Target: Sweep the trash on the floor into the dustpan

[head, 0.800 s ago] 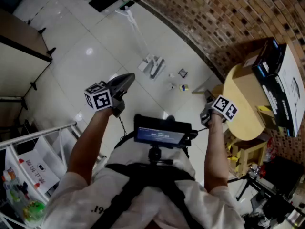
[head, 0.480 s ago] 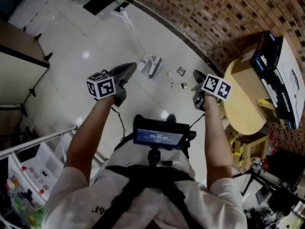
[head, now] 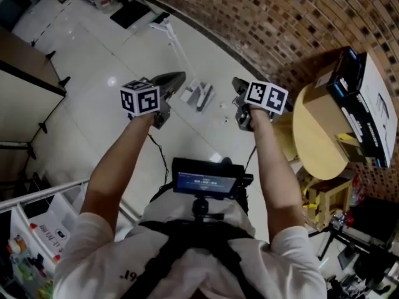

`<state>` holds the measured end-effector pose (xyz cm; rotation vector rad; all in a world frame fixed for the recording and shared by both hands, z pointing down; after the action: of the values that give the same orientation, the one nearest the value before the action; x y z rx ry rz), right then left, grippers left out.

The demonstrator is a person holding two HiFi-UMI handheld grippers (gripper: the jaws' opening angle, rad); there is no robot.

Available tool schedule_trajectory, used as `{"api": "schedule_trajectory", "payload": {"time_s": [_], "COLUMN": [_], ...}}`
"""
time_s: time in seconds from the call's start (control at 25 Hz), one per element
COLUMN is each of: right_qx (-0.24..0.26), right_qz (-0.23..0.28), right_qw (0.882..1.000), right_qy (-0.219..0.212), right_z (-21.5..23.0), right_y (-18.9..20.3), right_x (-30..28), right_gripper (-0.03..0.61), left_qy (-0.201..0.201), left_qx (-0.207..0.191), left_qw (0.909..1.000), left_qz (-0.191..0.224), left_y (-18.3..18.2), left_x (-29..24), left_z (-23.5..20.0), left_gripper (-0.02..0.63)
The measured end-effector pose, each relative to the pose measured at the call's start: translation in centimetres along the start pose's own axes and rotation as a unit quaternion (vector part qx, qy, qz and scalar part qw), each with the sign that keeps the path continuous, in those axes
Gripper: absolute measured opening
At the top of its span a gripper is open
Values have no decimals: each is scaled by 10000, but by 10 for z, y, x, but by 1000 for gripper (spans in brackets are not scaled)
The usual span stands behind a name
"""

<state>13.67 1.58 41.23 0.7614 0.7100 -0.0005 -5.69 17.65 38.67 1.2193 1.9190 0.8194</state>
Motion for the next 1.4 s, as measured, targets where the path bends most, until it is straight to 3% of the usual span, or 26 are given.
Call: {"api": "schedule_trajectory", "payload": {"time_s": [0.32,0.52,0.76,1.08,1.4], "right_qx": [164,286,295,279,216], "right_qz": [-118,-322,-530,-717,-897], "right_qw": [9996,9987,9972,9952,9940], "right_qy": [-183,-280,-435,-611,-580], "right_z": [-44,-38,-23,4,7], "right_y": [-6,-24,-51,-82,-87], "right_x": [-30,-63,-101,-139,-165], "right_gripper": [118,123,123,123,123], "left_qy": [-395,-683,-892,-1329,-1380], "left_qx": [-164,-243,40,49,79], "left_qw": [9991,9974,9959,9907,9902], "left_qz": [65,37,136,282,173], "left_y": [-34,-51,-65,-81,-90], "left_x": [14,-4,-23,-48,-57], "left_z": [-33,-54,-81,-107,-131], "left_gripper": [80,86,86,86,86]}}
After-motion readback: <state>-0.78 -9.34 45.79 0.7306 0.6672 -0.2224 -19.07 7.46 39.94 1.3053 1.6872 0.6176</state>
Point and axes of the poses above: the fingertips, and each gripper's own axes: x backward along the fingers, z to its right, y out of its underside, the point moved 6 cm from there along x, backward along the fingers, and after that the axes turned 2 degrees about x, right-handed, at the moved point
